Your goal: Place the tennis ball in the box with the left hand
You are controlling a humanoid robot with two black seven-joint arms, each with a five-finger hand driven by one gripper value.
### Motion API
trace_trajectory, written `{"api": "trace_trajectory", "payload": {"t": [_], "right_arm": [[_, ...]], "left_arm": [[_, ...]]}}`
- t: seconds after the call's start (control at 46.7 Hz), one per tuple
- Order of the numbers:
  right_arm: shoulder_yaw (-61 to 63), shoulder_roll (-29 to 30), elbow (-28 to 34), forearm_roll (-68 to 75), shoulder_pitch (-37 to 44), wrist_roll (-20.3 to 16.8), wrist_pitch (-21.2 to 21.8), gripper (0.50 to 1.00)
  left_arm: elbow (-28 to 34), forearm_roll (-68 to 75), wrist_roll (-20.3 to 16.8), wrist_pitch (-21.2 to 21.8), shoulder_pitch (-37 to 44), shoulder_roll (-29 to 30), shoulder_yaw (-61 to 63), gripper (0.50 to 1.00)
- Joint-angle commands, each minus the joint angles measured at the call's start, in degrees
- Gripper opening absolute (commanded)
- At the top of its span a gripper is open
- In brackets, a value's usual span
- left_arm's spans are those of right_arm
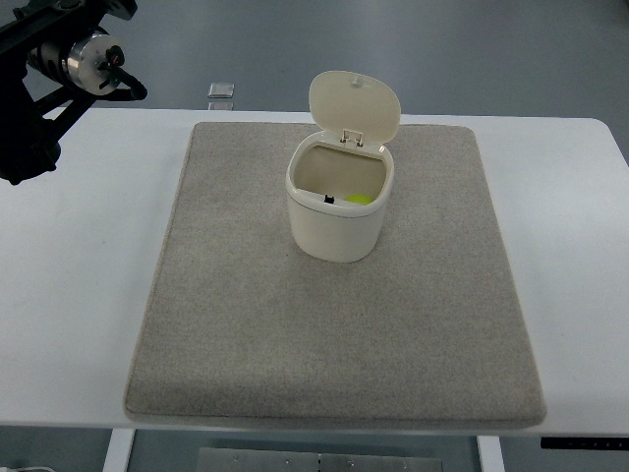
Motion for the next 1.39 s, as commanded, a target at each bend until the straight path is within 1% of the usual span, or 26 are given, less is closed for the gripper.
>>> {"api": "trace_trajectory", "payload": {"t": [0.0,0.193,0.321,0.428,0.45,0.493,0.514,0.578,0.707,0.835,0.857,0.921,0.964,1.007,1.049,1.071,1.135,1.157,1.199,1.221,1.371], "right_arm": [[-0.01,0.00,0.00,0.00,-0.09,-0.02,0.02,0.901],[-0.02,0.00,0.00,0.00,-0.09,-0.02,0.02,0.901],[-0.02,0.00,0.00,0.00,-0.09,-0.02,-0.07,0.901],[-0.02,0.00,0.00,0.00,0.00,-0.02,-0.07,0.901],[0.07,0.00,0.00,0.00,0.00,-0.02,0.02,0.901],[-0.02,0.00,0.00,0.00,-0.09,-0.02,0.02,0.901],[-0.02,0.00,0.00,0.00,0.00,-0.02,-0.07,0.901],[0.07,0.00,0.00,0.00,-0.09,-0.02,0.02,0.901],[-0.02,0.00,0.00,0.00,-0.09,-0.02,0.02,0.901],[-0.02,0.00,0.00,0.00,-0.09,-0.02,-0.07,0.901],[-0.02,0.00,0.00,0.00,-0.09,-0.02,0.02,0.901],[-0.02,0.00,0.00,0.00,0.00,-0.02,-0.07,0.901],[-0.01,0.00,0.00,0.00,-0.09,-0.02,0.02,0.901],[-0.02,0.00,0.00,0.00,0.00,-0.02,0.02,0.901],[-0.02,0.00,0.00,0.00,-0.09,-0.02,0.02,0.901],[-0.02,0.00,0.00,0.00,-0.09,-0.02,-0.07,0.901],[-0.02,0.00,0.00,0.00,-0.09,-0.02,0.02,0.901],[0.07,0.00,0.00,0.00,0.00,-0.02,0.02,0.901],[0.07,0.00,0.00,0.00,0.00,-0.02,0.02,0.901],[0.07,0.00,0.00,0.00,0.00,-0.02,-0.07,0.901],[-0.02,0.00,0.00,0.00,0.00,-0.02,0.02,0.901]], "left_arm": [[3.62,-0.22,-0.19,-1.19,2.14,-1.04,-3.94,0.531],[12.59,-0.48,-0.19,-7.25,6.18,-3.58,-10.71,0.531],[19.53,-4.08,-0.28,-13.58,8.73,-6.48,-13.27,0.538],[22.88,-8.30,-0.28,-17.10,9.52,-8.33,-13.44,0.544],[23.14,-9.17,-0.28,-17.45,9.61,-8.42,-13.44,0.548],[23.58,-10.76,-0.28,-17.89,10.14,-8.60,-13.44,0.578],[23.67,-11.37,-0.28,-17.98,10.49,-8.86,-13.44,0.583],[23.67,-13.31,-0.28,-18.60,11.28,-9.65,-13.44,0.591],[23.93,-15.86,-0.28,-18.25,13.04,-11.41,-13.44,0.615],[27.09,-16.13,-0.28,-17.98,14.88,-13.69,-13.53,0.623],[27.71,-16.13,-0.28,-17.98,15.23,-14.04,-13.45,0.632],[29.38,-16.13,-0.28,-17.98,15.94,-14.66,-13.44,0.688],[30.17,-16.13,-0.36,-17.81,16.20,-14.75,-13.36,0.741],[30.53,-16.13,-0.45,-17.81,16.47,-14.84,-13.36,0.782],[30.61,-16.04,-0.37,-17.72,16.91,-15.19,-13.27,0.857],[30.53,-16.04,-0.36,-17.54,17.08,-15.36,-13.27,0.878],[30.53,-16.13,-0.36,-16.93,17.35,-15.36,-13.27,0.885],[30.53,-16.13,-0.36,-16.75,17.35,-15.36,-13.27,0.896],[30.53,-16.13,-0.36,-16.49,17.43,-15.36,-13.36,0.943],[30.53,-16.13,-0.36,-16.49,17.43,-15.36,-13.36,0.951],[30.53,-16.21,-0.36,-16.49,17.61,-15.28,-13.27,0.958]]}}
